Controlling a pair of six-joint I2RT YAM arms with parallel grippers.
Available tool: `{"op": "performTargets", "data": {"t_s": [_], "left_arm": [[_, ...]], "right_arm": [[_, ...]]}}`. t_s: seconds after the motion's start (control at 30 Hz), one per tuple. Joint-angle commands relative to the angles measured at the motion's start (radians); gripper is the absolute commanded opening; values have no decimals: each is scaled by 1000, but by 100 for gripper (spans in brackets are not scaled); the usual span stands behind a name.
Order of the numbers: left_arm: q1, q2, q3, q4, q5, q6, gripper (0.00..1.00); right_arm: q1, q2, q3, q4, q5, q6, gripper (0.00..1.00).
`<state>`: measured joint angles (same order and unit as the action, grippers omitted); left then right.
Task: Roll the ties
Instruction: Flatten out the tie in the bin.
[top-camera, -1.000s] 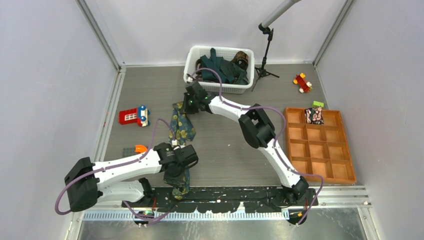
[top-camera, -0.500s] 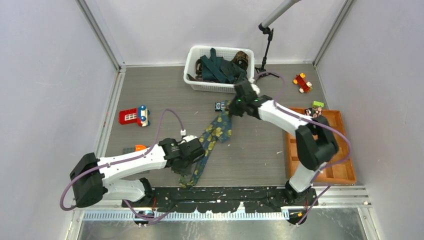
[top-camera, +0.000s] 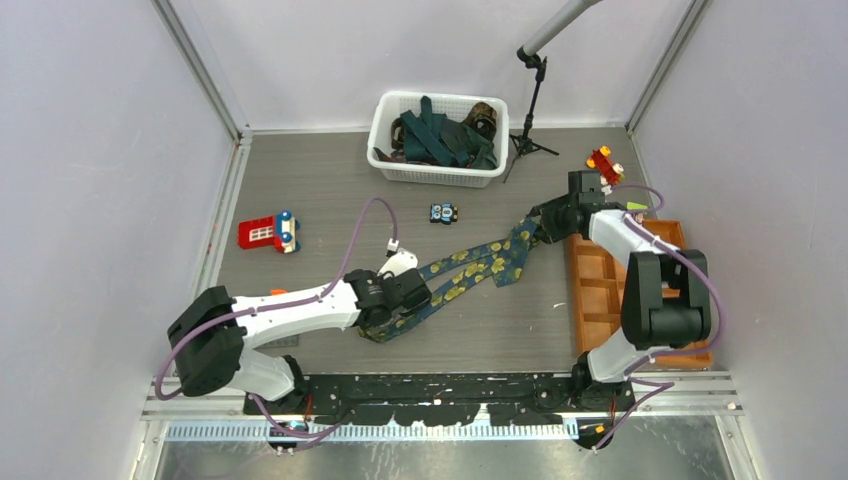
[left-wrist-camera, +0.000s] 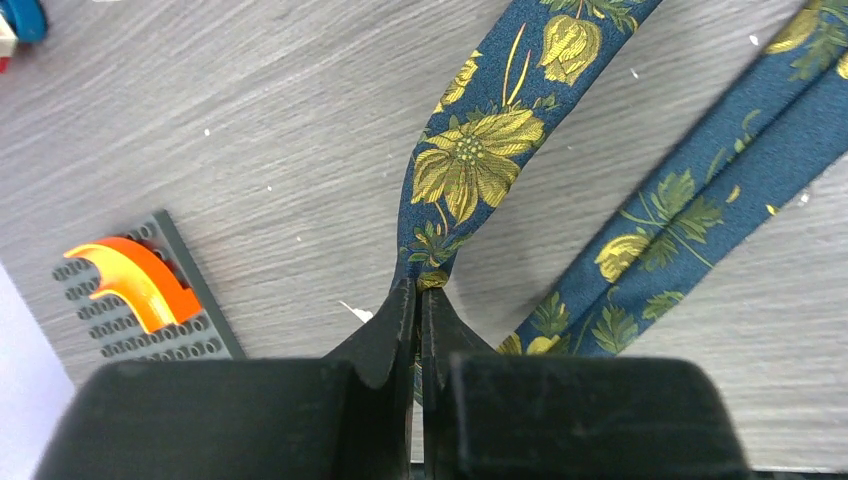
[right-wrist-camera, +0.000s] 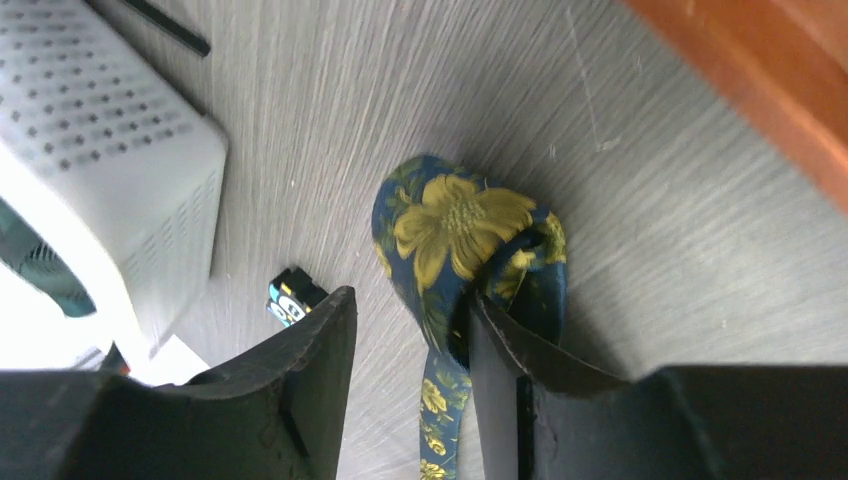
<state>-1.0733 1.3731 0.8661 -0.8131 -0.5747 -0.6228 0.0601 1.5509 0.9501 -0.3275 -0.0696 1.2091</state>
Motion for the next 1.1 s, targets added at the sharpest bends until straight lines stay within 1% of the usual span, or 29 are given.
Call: {"op": "performTargets", "data": {"t_s": [0.0, 0.07, 0.17, 0.23, 0.3, 0.33, 0.4, 0.47, 0.5, 0.57, 0.67, 0.73, 0.8, 0.87, 0.97, 1.07], "left_arm": [[1, 35, 31, 31, -124, 46, 0], [1, 41, 43, 2, -169, 22, 0], [2, 42, 60, -50, -239, -20, 0], [1, 41, 68, -88, -252, -48, 4], [3, 48, 82, -147, -239, -105, 11], [2, 52, 90, -174, -222, -122, 18], [1, 59, 95, -199, -186, -149, 39], [2, 47, 80, -173, -142, -121, 54], [2, 33, 72, -153, -121, -108, 59], [1, -3, 63, -117, -64, -84, 64], [1, -73, 54, -59, 40, -68, 67], [1, -118, 23, 2, 119, -81, 67], [2, -142, -11, 73, 161, -110, 65], [2, -144, -46, 130, 174, -146, 62], [2, -98, -75, 210, 188, -177, 56], [2, -39, -69, 265, 195, -198, 51]], "right_arm": [[-74, 80, 98, 23, -227, -41, 53], [-79, 77, 160, -59, -206, -104, 57], [-75, 22, 201, -158, -115, -181, 58], [-64, -39, 201, -216, -11, -228, 61], [-60, -96, 194, -268, 62, -274, 65], [-60, -122, 188, -292, 112, -297, 65], [-12, -167, 166, -332, 162, -334, 66], [21, -215, 135, -363, 207, -351, 66], [45, -235, 117, -373, 221, -354, 66], [114, -267, 89, -392, 250, -350, 66], [263, -288, 65, -433, 307, -322, 66], [322, -287, 30, -419, 314, -293, 66], [354, -263, -7, -388, 317, -273, 66], [378, -204, 1, -378, 318, -278, 66], [422, -88, 52, -388, 343, -301, 66], [441, -1, 76, -370, 339, -310, 65]]}}
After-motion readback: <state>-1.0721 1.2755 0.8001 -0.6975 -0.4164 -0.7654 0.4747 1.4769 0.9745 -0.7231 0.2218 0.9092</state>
